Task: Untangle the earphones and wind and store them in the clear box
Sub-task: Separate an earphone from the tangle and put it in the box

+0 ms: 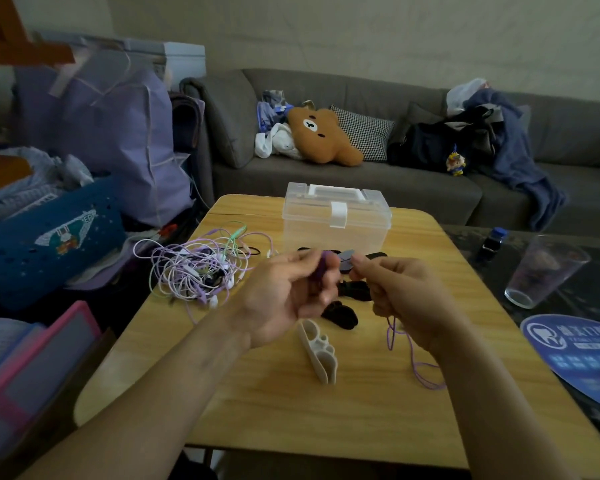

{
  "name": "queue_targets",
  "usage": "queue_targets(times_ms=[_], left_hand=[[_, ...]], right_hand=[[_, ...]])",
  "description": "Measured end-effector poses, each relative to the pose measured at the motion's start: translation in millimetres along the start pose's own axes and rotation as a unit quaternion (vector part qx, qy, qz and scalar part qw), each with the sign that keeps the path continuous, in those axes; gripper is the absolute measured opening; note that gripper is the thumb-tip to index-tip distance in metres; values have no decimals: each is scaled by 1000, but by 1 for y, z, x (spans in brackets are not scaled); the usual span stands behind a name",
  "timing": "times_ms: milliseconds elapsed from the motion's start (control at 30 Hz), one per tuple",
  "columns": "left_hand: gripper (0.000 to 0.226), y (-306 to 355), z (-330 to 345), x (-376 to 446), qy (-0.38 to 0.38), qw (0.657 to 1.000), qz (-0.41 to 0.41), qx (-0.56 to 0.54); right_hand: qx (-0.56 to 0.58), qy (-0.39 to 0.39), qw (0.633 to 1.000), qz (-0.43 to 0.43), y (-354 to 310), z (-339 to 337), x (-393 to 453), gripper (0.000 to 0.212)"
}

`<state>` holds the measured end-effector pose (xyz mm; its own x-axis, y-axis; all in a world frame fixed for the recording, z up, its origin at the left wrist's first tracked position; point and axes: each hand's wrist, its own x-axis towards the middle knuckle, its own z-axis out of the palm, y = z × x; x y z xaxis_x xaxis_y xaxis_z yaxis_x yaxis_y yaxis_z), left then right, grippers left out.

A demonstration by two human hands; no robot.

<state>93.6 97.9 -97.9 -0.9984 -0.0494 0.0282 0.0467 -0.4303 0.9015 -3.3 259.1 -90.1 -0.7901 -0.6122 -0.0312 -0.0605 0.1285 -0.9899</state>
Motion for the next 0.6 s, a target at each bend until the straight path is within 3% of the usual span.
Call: queue_targets(times_ms=[100, 233, 333, 433, 500, 600], left_hand=[[33, 7, -4, 0, 27, 994, 42, -93], [62, 10, -12, 1, 64, 985, 71, -141], [57, 14, -15, 3, 105, 981, 103, -123], [41, 9, -13, 4, 143, 976, 121, 109], [18, 0, -10, 1, 142, 931, 146, 302], [42, -7, -3, -6, 50, 874, 156, 458]], right_hand=[[-69, -26, 997, 5, 2, 7, 0, 33], [-214, -122, 969, 5, 1, 21, -4, 22], [-288, -182, 940, -14, -3, 27, -8, 24], [-254, -227, 940, -20, -5, 29, -10, 27], [-233, -241, 941, -41, -6, 27, -10, 24], [-178, -213, 957, -85, -12, 22, -11, 17]])
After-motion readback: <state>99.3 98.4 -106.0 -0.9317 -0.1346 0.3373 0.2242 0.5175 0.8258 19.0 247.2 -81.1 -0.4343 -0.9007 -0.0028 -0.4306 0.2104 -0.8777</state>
